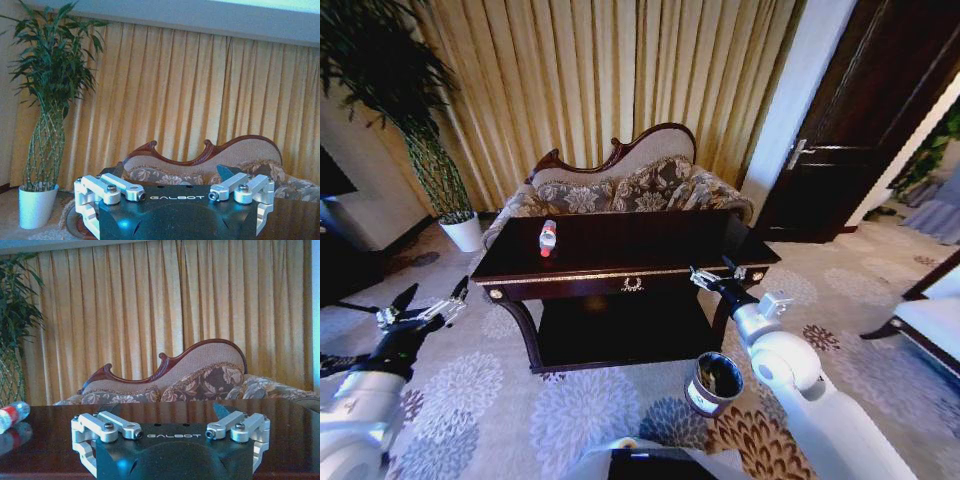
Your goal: Move to the front of the table and place the trash on the table into the trash bin.
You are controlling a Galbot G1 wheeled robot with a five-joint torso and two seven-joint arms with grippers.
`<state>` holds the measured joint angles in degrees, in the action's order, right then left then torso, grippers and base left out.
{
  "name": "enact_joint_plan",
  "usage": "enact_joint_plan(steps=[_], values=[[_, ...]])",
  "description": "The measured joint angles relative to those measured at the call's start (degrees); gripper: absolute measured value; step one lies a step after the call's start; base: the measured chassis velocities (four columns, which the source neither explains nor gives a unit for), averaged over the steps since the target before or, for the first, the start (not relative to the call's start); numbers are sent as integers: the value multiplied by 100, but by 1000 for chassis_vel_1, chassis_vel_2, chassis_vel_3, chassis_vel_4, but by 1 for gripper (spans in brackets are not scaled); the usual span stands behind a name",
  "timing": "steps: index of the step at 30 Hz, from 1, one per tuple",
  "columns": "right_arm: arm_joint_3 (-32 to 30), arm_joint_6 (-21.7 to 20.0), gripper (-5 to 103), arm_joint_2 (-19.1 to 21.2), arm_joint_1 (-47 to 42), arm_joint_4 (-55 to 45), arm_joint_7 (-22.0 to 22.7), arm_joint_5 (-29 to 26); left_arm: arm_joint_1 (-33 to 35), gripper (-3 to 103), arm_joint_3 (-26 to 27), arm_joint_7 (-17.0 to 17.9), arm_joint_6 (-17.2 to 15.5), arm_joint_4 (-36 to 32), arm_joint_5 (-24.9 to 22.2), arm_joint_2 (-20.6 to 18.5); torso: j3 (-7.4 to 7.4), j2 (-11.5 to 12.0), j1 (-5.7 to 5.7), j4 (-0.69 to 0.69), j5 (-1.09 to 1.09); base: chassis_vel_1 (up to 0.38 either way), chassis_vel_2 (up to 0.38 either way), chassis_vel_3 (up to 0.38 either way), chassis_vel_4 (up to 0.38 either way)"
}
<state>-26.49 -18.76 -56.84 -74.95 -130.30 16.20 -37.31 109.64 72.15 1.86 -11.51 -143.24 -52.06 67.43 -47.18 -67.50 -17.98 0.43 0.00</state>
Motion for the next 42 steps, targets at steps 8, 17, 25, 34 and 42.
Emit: enact_joint_plan(steps=[8, 17, 25, 34, 42], values=[[4, 0, 100, 8, 2, -3, -12, 0, -12, 100, -32, 8, -14, 0, 14, 4, -2, 2, -5, 0, -1, -178, 181, 191, -194], [86, -107, 100, 35, -5, -43, -27, 3, -70, 100, -38, 104, -61, 0, -36, -104, 0, 2, -3, 1, 0, -127, 103, 110, -125], [116, -108, 100, 37, -66, 65, -27, 96, -286, 100, -224, 473, -70, 34, -134, -418, 0, 1, -2, -1, 0, -34, 27, 25, -31], [50, -14, 100, 232, -215, 271, 80, 108, -1025, 100, -445, 1269, -279, 932, -629, -1623, 0, 0, 0, 1, 0, 0, 0, 0, 0], [-40, 83, 100, 393, -269, 532, 298, 13, -2201, 100, -1162, 1766, -461, 2121, -1008, -2416, 0, 0, 0, 1, -3, 0, 0, 0, 0]])
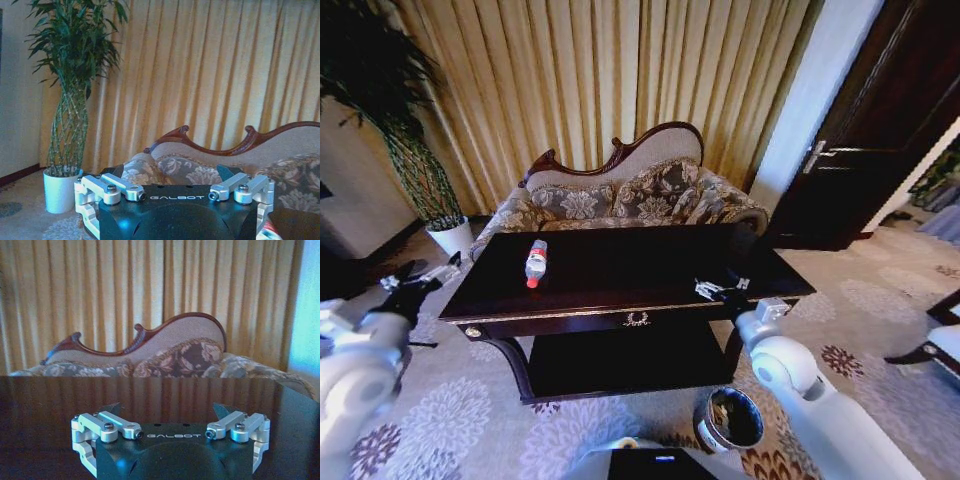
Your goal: Move to the front of the table and place the trash on the table into the trash bin.
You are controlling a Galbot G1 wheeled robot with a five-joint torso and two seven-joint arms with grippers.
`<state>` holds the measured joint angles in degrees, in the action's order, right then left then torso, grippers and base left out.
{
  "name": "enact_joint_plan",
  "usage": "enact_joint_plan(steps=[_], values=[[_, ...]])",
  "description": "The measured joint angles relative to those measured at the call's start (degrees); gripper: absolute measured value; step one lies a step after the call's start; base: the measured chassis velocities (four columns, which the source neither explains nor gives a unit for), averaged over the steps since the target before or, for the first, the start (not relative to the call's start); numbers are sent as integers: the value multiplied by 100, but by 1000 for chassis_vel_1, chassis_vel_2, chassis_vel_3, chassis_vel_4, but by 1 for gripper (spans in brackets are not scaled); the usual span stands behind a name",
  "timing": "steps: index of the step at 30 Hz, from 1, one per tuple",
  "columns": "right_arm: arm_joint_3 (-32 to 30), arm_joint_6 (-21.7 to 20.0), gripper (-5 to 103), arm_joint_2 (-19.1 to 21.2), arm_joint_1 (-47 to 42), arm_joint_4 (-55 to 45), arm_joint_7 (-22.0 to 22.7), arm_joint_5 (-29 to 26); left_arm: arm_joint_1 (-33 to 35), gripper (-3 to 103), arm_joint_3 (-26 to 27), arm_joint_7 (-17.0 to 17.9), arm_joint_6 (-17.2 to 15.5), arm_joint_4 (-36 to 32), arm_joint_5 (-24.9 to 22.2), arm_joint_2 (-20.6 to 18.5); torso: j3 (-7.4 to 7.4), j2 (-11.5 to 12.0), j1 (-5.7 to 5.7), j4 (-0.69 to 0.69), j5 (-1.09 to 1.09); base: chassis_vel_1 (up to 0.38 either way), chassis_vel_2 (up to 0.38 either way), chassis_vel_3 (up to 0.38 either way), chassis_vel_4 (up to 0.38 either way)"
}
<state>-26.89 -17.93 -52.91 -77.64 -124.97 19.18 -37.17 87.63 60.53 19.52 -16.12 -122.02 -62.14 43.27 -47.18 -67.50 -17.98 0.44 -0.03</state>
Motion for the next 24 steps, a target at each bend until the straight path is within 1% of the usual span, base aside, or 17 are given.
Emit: enact_joint_plan(steps=[2, 3, 5, 7, 8, 10, 12, 13, 15, 17, 18, 19, 20, 21, 22, 23, 24], values=[[-8, 114, 100, 1, -9, 125, 88, 13, -556, 100, -337, -45, -25, 447, -96, -272, -1, 1, -2, -1, 2, 0, 0, 0, 0], [-8, 114, 100, 1, -9, 125, 88, 13, -556, 100, -337, -45, -25, 447, -96, -272, -1, 1, -2, -1, 2, 0, 0, 0, 0], [-7, 137, 100, -1, -6, 176, 135, 0, -863, 100, -531, -59, -111, 630, -180, -409, -1, 1, -2, 0, 2, 0, 0, 0, 0], [1, 179, 100, -11, 38, 293, 164, -3, -1414, 100, -966, -42, -244, 879, -300, -581, -1, 1, -2, 0, 3, 0, 0, 0, 0], [1, 179, 100, -11, 38, 293, 164, -3, -1414, 100, -966, -42, -244, 879, -300, -581, -1, 1, -2, 0, 3, 0, 0, 0, 0], [11, 196, 100, -22, 86, 360, 166, -3, -1776, 100, -1312, -11, -275, 1018, -339, -622, -1, 1, -2, -1, 3, 0, 0, 0, 0], [35, 208, 100, -46, 170, 448, 166, -6, -2343, 100, -1928, 159, -356, 1157, -368, -611, -1, 1, -2, -1, 2, 0, 0, 0, 0], [35, 208, 100, -46, 170, 448, 166, -6, -2343, 100, -1928, 159, -356, 1157, -368, -611, -1, 1, -2, -1, 2, 0, 0, 0, 0], [54, 209, 100, -62, 221, 503, 166, -7, -2697, 100, -2298, 321, -428, 1203, -384, -557, -1, 1, -2, 0, 3, 0, 0, 0, 0], [64, 224, 100, -80, 263, 592, 166, 3, -3194, 100, -2809, 621, -653, 1238, -444, -448, -1, 2, -2, 0, 3, 0, 0, 0, 0], [64, 224, 100, -80, 263, 592, 166, 3, -3194, 100, -2809, 621, -653, 1238, -444, -448, -1, 2, -2, 0, 3, 0, 0, 0, 0], [61, 235, 100, -82, 264, 609, 166, 4, -3324, 100, -2955, 715, -747, 1252, -469, -420, -1, 1, -2, 0, 4, 0, 0, 0, 0], [18, 268, 100, -83, 263, 651, 166, 4, -3700, 100, -3463, 1043, -1017, 1319, -599, -299, -1, 1, -2, 0, 3, 0, 0, 0, 0], [3, 293, 100, -82, 263, 670, 169, 2, -3850, 100, -3690, 1185, -1130, 1336, -679, -193, -1, 1, -2, 0, 3, 0, 0, 0, 0], [2, 307, 100, -83, 270, 686, 173, -1, -3913, 100, -3809, 1275, -1207, 1337, -737, -121, -1, 1, -2, 0, 3, 0, 0, 0, 0], [2, 307, 100, -83, 270, 686, 173, -1, -3913, 100, -3809, 1275, -1207, 1337, -737, -121, -1, 1, -2, 0, 3, 0, 0, 0, 0], [2, 317, 100, -88, 286, 698, 175, -3, -3975, 100, -3936, 1426, -1305, 1334, -832, -41, -1, 2, -2, 0, 2, 0, 0, 0, 0]])
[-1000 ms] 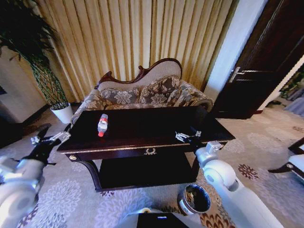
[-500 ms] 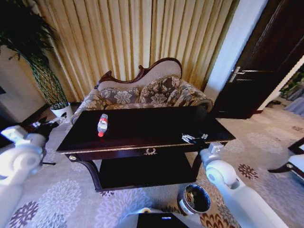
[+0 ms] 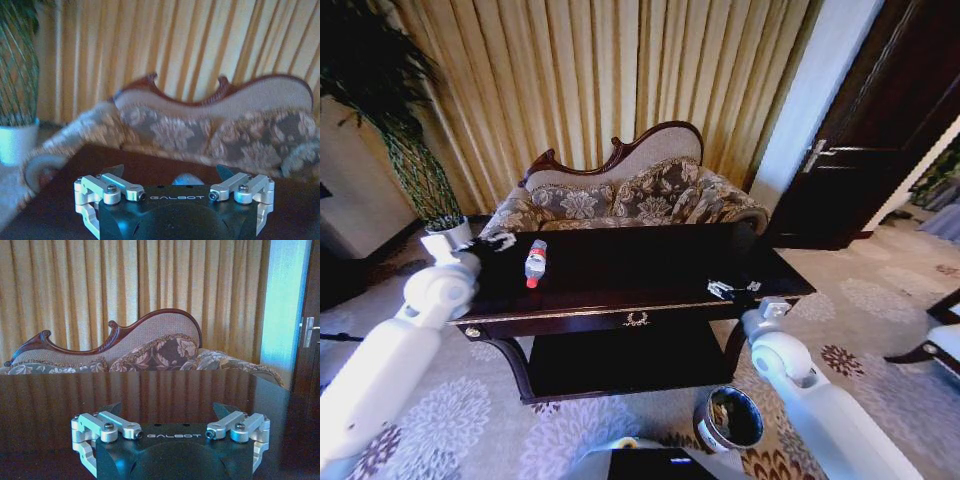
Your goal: Move to the front of the table and place the trash on the table into the trash bin.
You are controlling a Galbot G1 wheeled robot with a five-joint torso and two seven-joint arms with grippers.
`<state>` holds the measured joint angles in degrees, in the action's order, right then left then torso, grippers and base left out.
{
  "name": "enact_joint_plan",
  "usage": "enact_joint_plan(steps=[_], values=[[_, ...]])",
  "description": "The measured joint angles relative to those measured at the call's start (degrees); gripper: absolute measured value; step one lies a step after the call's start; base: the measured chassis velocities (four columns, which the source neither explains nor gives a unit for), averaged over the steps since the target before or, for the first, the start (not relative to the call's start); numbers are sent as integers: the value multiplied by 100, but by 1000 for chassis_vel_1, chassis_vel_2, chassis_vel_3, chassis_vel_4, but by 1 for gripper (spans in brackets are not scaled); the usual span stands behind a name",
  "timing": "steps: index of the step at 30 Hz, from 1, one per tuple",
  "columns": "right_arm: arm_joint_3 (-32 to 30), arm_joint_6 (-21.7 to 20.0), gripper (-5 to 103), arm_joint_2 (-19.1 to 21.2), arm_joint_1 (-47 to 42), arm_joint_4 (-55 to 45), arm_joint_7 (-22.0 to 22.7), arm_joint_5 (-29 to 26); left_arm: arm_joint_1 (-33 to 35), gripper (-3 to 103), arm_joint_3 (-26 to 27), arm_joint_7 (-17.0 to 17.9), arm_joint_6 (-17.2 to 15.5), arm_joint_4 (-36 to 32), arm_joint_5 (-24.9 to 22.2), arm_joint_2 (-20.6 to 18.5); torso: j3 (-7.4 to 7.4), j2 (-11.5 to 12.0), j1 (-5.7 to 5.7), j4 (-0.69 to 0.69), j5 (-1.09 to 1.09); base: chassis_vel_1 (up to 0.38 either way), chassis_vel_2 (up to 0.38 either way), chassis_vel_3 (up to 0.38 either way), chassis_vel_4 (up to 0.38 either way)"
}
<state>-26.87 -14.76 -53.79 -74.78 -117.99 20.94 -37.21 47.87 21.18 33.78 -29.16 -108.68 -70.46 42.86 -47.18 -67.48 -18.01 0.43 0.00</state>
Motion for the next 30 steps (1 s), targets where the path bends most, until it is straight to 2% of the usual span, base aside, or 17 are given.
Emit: enact_joint_plan(steps=[1, 2, 3, 6, 7, 10, 15, 30], values=[[2, 7, 100, -10, 14, 14, 2, -1, -42, 100, -90, 144, -77, -11, -78, 50, 0, 0, 0, 0, 1, 0, 0, 0, 0], [2, 7, 100, -10, 14, 14, 2, -1, -42, 100, -90, 144, -77, -11, -78, 50, 0, 0, 0, 0, 1, 0, 0, 0, 0], [8, 11, 100, -25, 25, 25, 4, -2, -83, 100, -191, 332, -228, -41, -206, 106, 0, 0, 0, 0, 1, 0, 0, 0, 0], [19, 13, 100, -55, 41, 27, 6, -4, -89, 100, -306, 581, -620, -163, -364, 158, 1, 0, 0, 0, 1, 0, 0, 0, 0], [19, 13, 100, -55, 41, 27, 6, -4, -89, 100, -306, 581, -620, -163, -364, 158, 1, 0, 0, 0, 1, 0, 0, 0, 0], [19, 18, 100, -76, 43, 27, 11, -4, -47, 100, -395, 836, -906, -229, -377, 158, 1, 0, 1, -1, 0, 0, 0, 0, 0], [13, 35, 100, -114, 42, 18, 41, -33, -28, 100, -412, 918, -1153, -229, -369, 156, 1, 0, 0, 0, 1, 0, 0, 0, 0], [-16, 122, 100, -137, 46, -48, 146, -128, 51, 100, -369, 855, -1180, -87, -348, 212, 1, -1, 1, 0, 0, 0, 0, 0, 0]])
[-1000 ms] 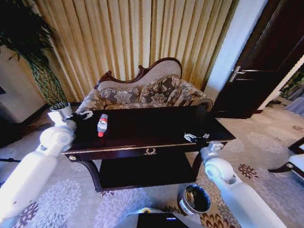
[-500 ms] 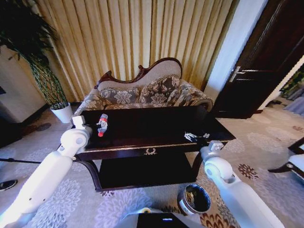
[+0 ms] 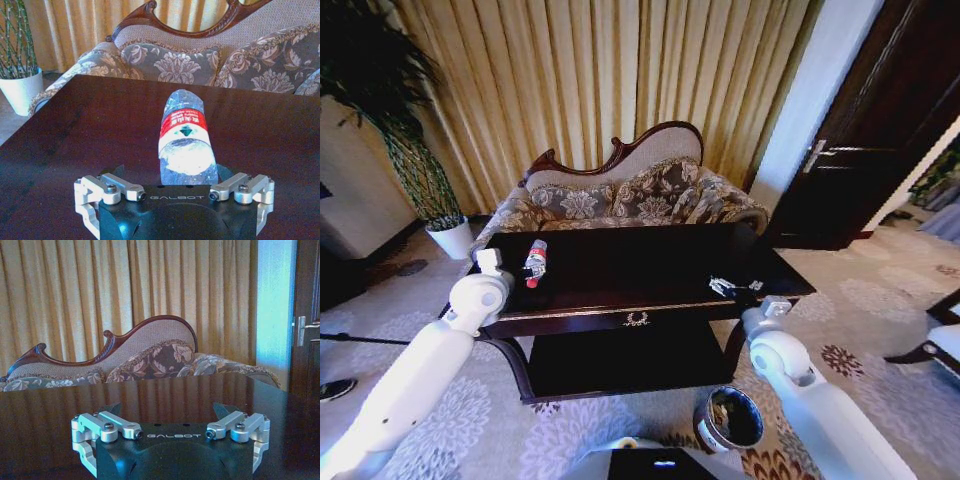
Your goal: Move to the front of the table and place the trash on the table into the trash bin.
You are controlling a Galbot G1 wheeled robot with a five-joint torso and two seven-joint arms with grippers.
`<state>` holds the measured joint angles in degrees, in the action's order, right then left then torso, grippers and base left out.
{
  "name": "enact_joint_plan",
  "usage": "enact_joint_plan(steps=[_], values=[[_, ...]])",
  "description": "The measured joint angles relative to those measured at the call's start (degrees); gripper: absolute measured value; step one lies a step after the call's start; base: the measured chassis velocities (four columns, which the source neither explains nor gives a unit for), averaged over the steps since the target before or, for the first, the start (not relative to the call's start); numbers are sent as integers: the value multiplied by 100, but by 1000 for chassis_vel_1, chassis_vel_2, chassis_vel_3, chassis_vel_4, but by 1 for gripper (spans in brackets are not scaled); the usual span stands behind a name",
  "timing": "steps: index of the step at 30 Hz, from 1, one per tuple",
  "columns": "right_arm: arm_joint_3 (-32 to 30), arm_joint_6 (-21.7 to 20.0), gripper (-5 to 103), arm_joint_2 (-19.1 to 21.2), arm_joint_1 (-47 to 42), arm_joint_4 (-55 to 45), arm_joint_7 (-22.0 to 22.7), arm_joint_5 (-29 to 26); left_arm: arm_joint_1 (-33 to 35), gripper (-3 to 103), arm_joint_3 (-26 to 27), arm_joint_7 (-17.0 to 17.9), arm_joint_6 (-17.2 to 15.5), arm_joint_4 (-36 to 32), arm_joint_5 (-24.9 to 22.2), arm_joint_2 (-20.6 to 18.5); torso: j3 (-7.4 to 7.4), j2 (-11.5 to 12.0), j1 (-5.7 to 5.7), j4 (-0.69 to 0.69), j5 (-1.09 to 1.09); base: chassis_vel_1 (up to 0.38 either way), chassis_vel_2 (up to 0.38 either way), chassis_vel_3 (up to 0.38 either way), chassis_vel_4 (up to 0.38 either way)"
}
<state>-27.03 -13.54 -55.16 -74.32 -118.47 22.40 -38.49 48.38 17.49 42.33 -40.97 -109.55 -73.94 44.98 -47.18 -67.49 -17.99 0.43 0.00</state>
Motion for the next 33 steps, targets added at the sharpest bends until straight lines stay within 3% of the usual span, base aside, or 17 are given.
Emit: enact_joint_plan(steps=[4, 6, 8, 10, 12, 16, 17, 19, 21, 24, 26, 27, 31, 32, 33], values=[[-20, 13, 100, 12, -3, -4, 1, -7, 13, 101, 8, -30, 2, 1, -8, 3, 0, 0, 0, 0, 0, 0, 0, 0, 0], [-35, 24, 100, 22, -5, -5, 3, -12, 12, 92, 12, -38, 11, 5, -12, 4, 0, 0, 0, 0, 0, 0, 0, 0, 0], [-37, 26, 100, 24, -4, -5, 2, -13, 12, 92, 13, -39, 12, 6, -13, 5, 0, 0, 0, 0, 0, 0, 0, 0, 0], [-39, 44, 100, 30, -5, -8, 3, -30, 10, 81, 22, -44, 18, 13, -15, 8, 0, 0, 0, 0, 1, 0, 0, 0, 0], [-39, 57, 100, 35, -8, -15, 3, -48, 10, 81, 25, -46, 27, 21, -15, 10, 0, 0, 0, 0, 1, 0, 0, 0, 0], [-48, 92, 100, 53, -9, -26, 3, -75, 29, 59, 40, -81, 68, 44, 5, 12, 0, 0, 0, -1, 1, 0, 0, 0, 0], [-48, 92, 100, 53, -9, -26, 3, -75, 29, 59, 40, -81, 68, 44, 5, 12, 0, 0, 0, -1, 1, 0, 0, 0, 0], [-59, 96, 100, 59, -4, -27, 3, -80, 59, 48, 35, -248, 146, 62, 223, -3, 0, 0, 0, 0, 0, 0, 0, 0, 0], [-61, 99, 100, 59, 1, -34, 3, -87, 102, 44, -7, -572, 283, 112, 660, -34, 0, 0, 0, -1, 0, 0, 0, 0, 0], [-56, 102, 100, 65, 11, -60, 3, -144, 104, 38, -80, -716, 483, 138, 856, -41, 0, 0, 0, -1, 0, 0, 0, 0, 0], [-16, 103, 100, 93, 64, -77, 3, -249, 117, 31, -197, -1094, 890, 202, 1371, -69, 0, 0, 0, 2, 0, 0, 0, 0, 0], [-16, 103, 100, 93, 64, -77, 3, -249, 117, 31, -197, -1094, 890, 202, 1371, -69, 0, 0, 0, 2, 0, 0, 0, 0, 0], [141, 81, 100, 215, 357, -85, -30, -569, 117, 24, -572, -2107, 2338, 504, 3635, -210, 0, 0, 0, -1, 0, 0, 0, 0, 0], [141, 81, 100, 215, 357, -85, -30, -569, 117, 24, -572, -2107, 2338, 504, 3635, -210, 0, 0, 0, -1, 0, 0, 0, 0, 0], [183, 43, 100, 249, 471, -85, -65, -711, 73, 24, -691, -2319, 2766, 601, 4343, -233, 0, 0, 0, -1, -2, 0, 0, 0, 0]])
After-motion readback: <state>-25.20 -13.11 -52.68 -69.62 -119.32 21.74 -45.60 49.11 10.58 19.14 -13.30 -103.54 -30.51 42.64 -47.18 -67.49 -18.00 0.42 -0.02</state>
